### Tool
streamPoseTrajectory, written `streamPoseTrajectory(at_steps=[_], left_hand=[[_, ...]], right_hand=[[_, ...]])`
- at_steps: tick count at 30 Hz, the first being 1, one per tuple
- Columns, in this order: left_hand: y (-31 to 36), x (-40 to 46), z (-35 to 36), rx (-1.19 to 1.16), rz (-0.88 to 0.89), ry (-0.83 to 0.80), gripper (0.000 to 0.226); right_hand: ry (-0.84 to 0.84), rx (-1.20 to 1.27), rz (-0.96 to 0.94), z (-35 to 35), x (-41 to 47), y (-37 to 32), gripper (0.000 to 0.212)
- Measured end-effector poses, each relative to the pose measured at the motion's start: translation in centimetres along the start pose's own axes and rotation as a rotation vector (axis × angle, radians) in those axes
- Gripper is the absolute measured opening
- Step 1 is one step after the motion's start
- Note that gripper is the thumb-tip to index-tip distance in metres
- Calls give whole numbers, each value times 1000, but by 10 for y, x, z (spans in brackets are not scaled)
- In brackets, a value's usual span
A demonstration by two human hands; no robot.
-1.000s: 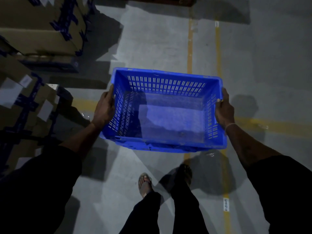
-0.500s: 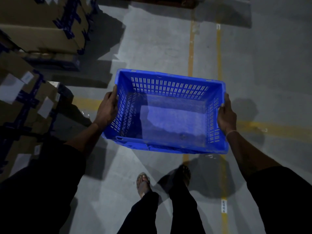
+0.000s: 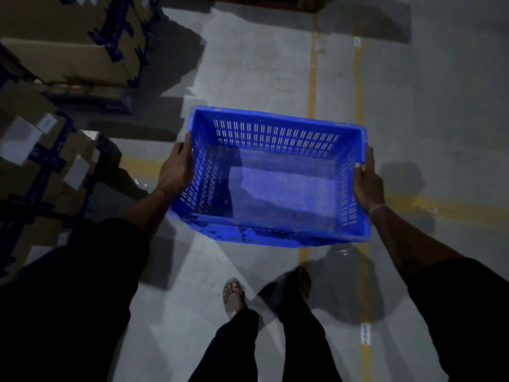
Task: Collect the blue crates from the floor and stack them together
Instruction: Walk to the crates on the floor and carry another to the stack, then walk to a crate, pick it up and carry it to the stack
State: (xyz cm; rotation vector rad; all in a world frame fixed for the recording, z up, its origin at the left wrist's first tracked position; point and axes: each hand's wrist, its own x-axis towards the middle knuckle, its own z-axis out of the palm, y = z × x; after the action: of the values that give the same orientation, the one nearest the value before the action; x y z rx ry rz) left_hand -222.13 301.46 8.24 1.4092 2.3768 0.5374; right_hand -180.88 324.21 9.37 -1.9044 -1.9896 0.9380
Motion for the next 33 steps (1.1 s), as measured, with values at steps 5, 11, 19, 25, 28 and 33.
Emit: streamPoseTrajectory(at_steps=[5, 11, 19, 25, 28, 33], left_hand=[[-3, -7, 3, 27, -16, -93, 84], [-10, -51, 17, 61, 22, -56, 94], [-11, -45, 16, 24, 14, -5, 90], [3, -54, 20, 240, -30, -33, 112], [7, -54, 22, 182, 3, -4, 106], [9, -47, 15, 89, -6, -1, 99]], right_hand=[[-61, -186, -76, 3, -24, 15, 82], [-5, -314, -73, 5, -35, 17, 100], [24, -232, -49, 11, -24, 18, 89], [-16, -235, -86, 10, -56, 40, 98], [18, -276, -96, 14, -50, 39, 93], [-12, -313, -55, 11, -38, 31, 89]])
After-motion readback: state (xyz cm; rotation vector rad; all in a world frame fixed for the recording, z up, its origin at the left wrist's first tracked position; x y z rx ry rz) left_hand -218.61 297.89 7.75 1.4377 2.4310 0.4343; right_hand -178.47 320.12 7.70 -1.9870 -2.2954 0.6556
